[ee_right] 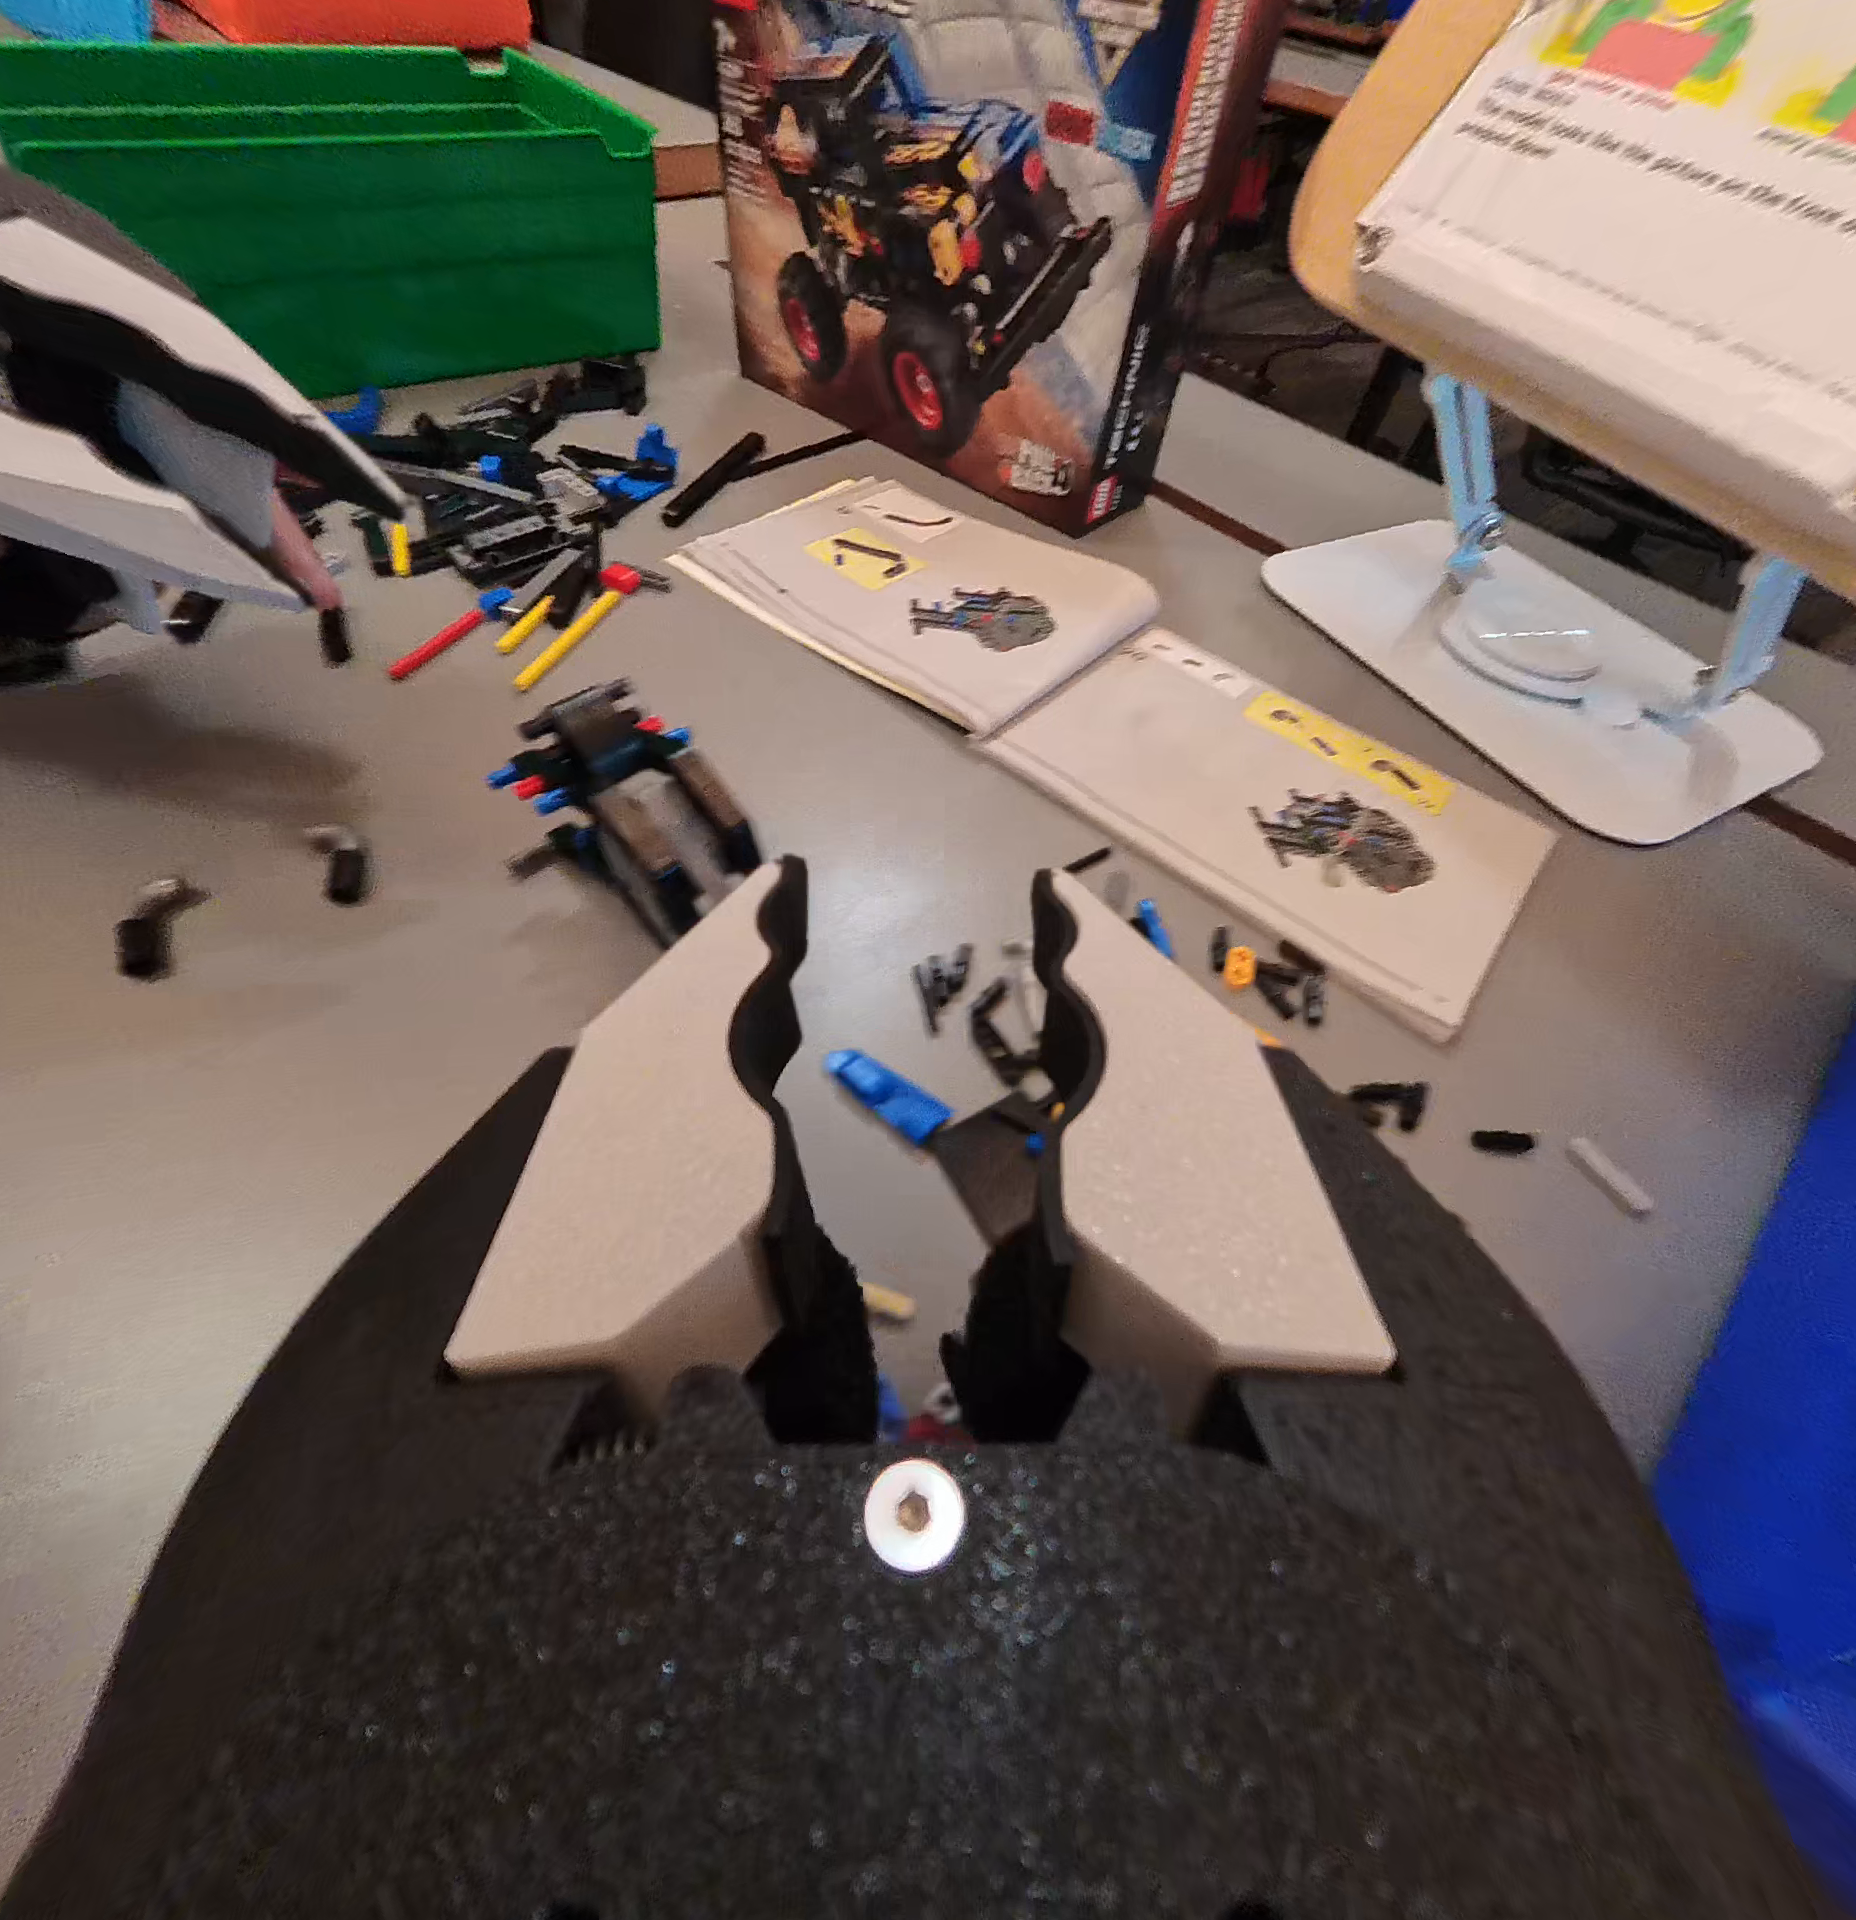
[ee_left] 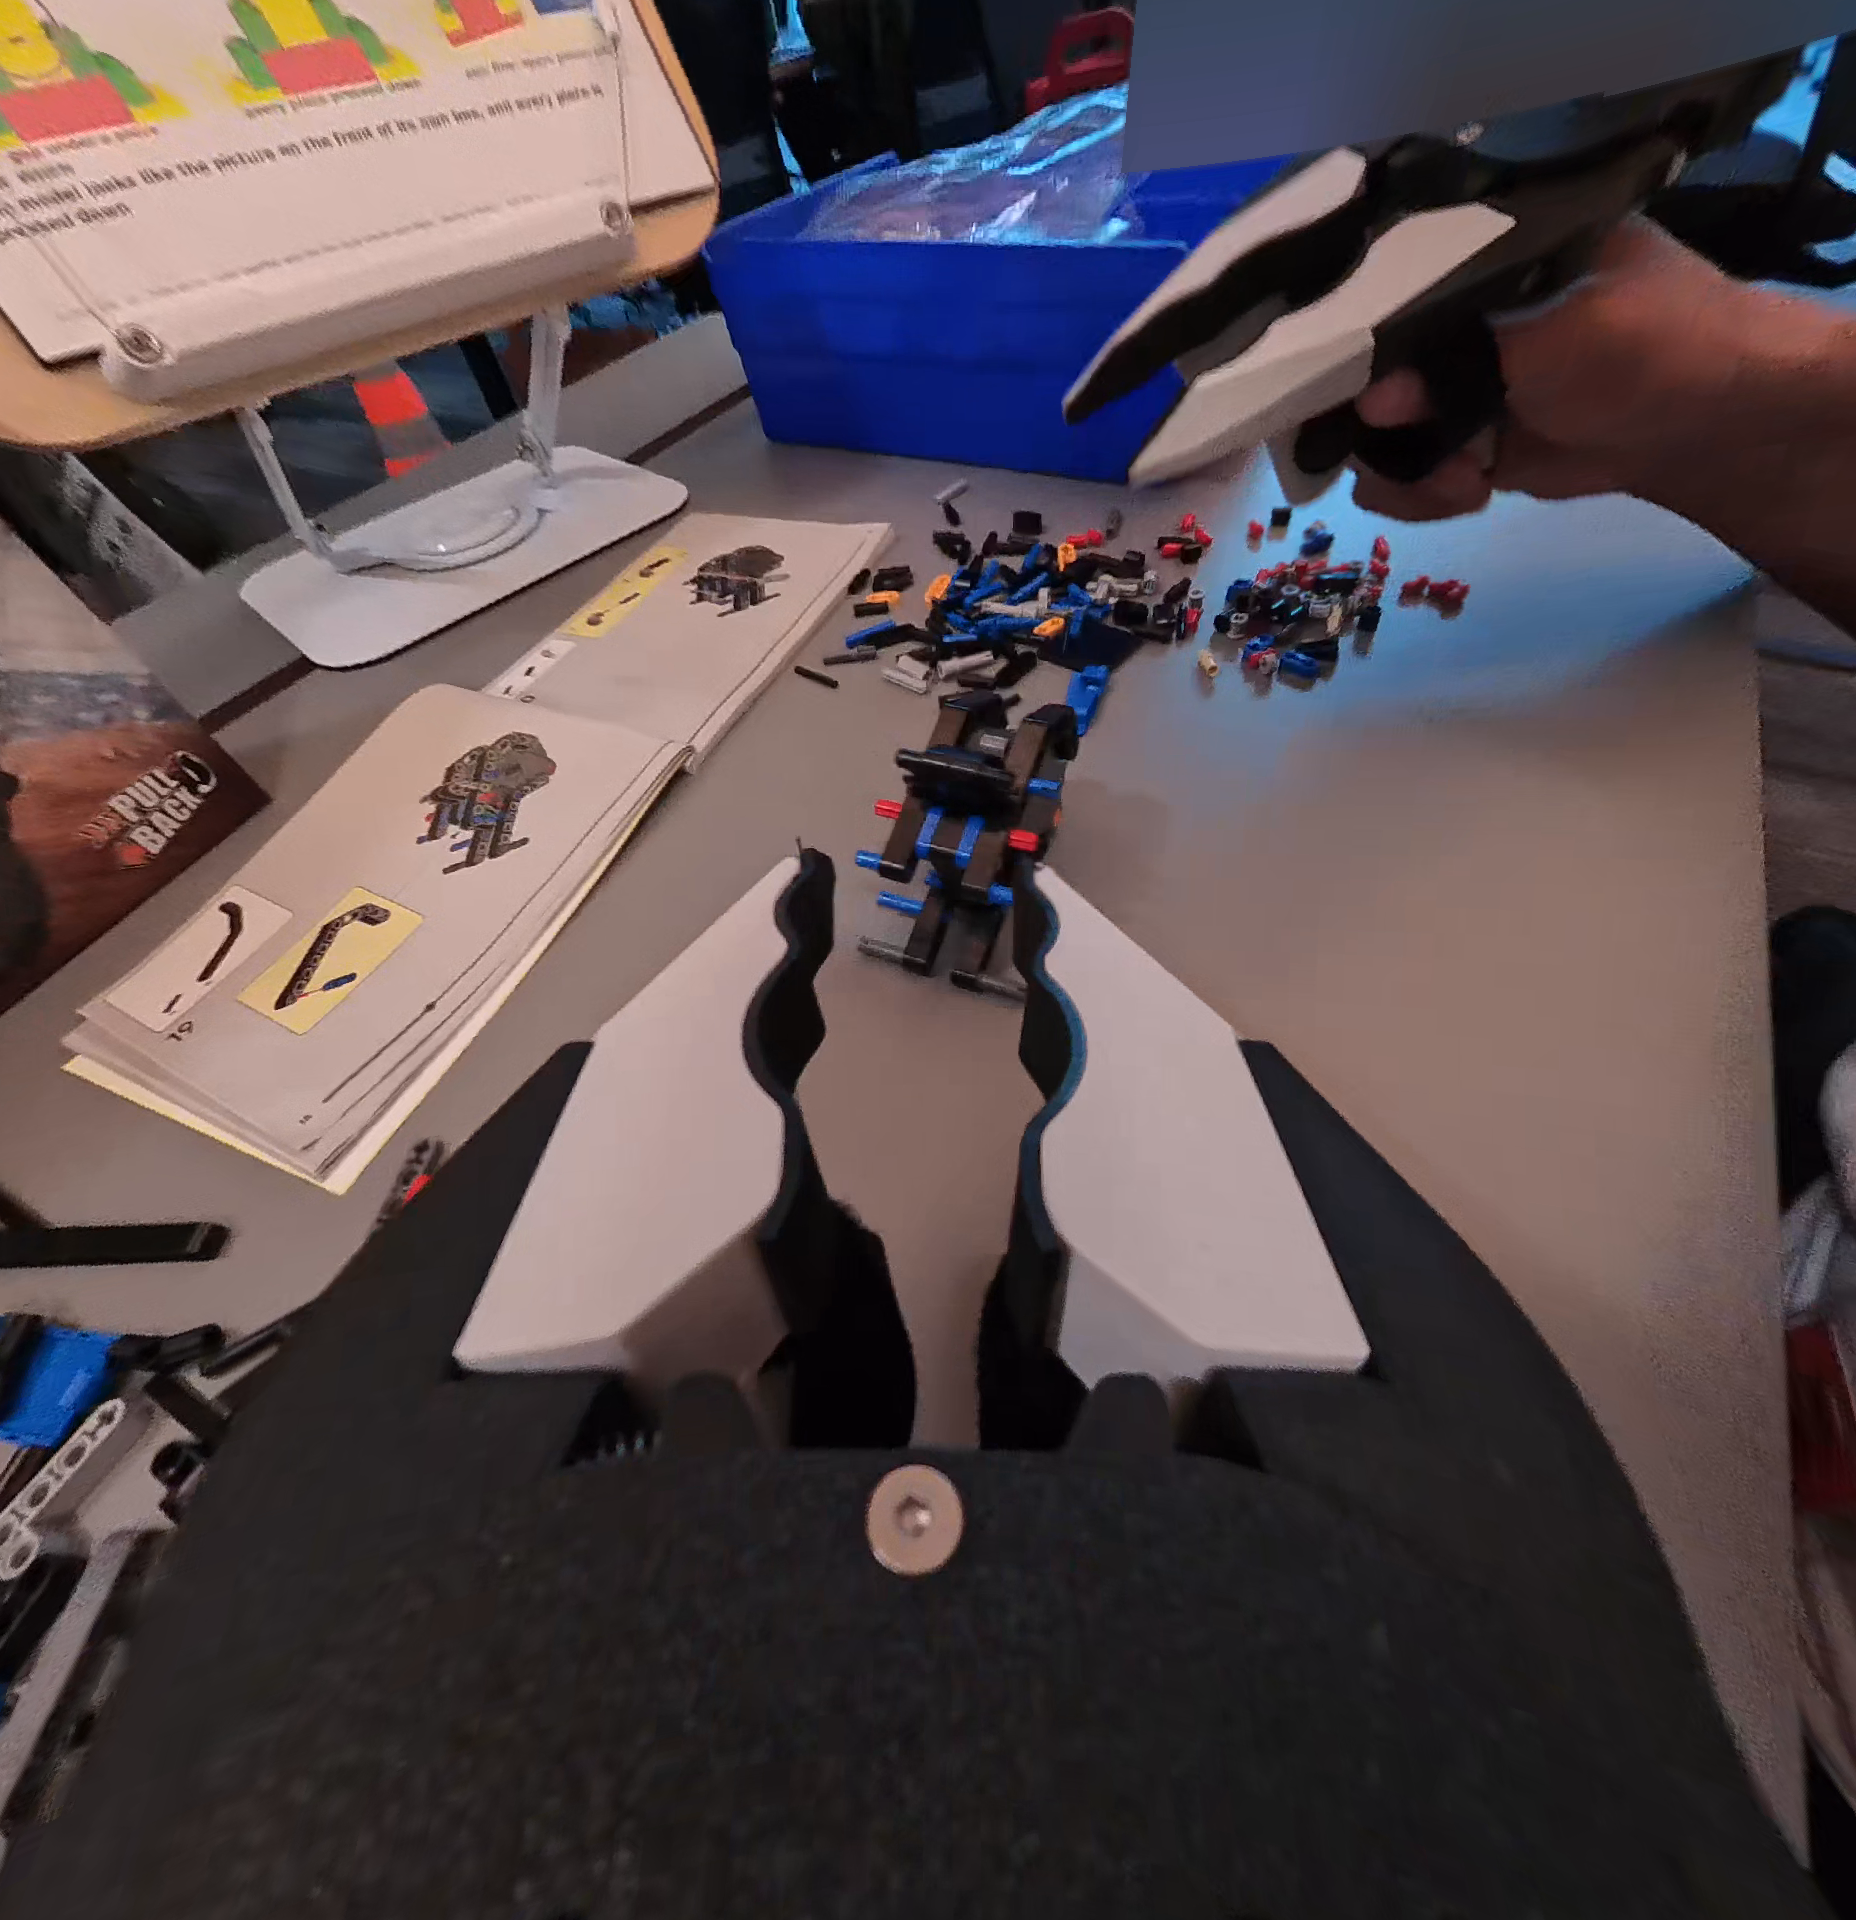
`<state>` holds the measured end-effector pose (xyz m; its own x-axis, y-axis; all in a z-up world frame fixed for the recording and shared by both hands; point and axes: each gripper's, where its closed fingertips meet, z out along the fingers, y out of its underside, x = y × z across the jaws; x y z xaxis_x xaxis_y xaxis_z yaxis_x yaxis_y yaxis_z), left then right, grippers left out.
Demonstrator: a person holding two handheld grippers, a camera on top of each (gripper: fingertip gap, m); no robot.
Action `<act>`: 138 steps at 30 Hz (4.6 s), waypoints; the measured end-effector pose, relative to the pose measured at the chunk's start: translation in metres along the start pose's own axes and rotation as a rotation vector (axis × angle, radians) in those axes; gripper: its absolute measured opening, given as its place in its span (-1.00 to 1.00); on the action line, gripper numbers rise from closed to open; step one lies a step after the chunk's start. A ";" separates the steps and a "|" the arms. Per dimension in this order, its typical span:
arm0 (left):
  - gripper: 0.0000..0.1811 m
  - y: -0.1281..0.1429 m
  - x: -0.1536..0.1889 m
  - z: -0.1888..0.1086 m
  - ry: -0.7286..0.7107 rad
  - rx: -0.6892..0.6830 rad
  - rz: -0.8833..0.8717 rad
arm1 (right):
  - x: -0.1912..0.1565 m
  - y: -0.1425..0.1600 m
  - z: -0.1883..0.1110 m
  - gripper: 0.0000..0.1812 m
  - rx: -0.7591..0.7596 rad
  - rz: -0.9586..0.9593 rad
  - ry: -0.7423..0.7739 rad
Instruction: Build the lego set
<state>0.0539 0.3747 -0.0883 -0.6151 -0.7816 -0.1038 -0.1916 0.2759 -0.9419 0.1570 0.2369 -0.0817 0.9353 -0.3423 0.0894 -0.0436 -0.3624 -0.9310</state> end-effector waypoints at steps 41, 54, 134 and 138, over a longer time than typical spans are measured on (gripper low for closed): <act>-0.76 0.025 -0.084 0.041 -0.015 -0.099 -0.046 | 0.084 0.040 0.043 -0.51 -0.127 0.038 0.060; -0.76 0.030 -0.084 0.042 -0.013 -0.123 -0.043 | 0.082 0.038 0.043 -0.52 -0.122 0.023 0.051; -0.81 -0.016 0.032 -0.027 0.055 0.230 -0.108 | -0.060 0.014 0.060 -0.64 -0.207 0.041 -0.655; -0.81 -0.015 0.030 -0.026 0.054 0.265 -0.132 | -0.043 0.004 0.056 -0.63 -0.159 0.230 -0.684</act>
<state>0.0188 0.3616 -0.0687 -0.6391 -0.7683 0.0354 -0.0704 0.0126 -0.9974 0.1360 0.2986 -0.1092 0.9040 0.1727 -0.3911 -0.2672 -0.4859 -0.8322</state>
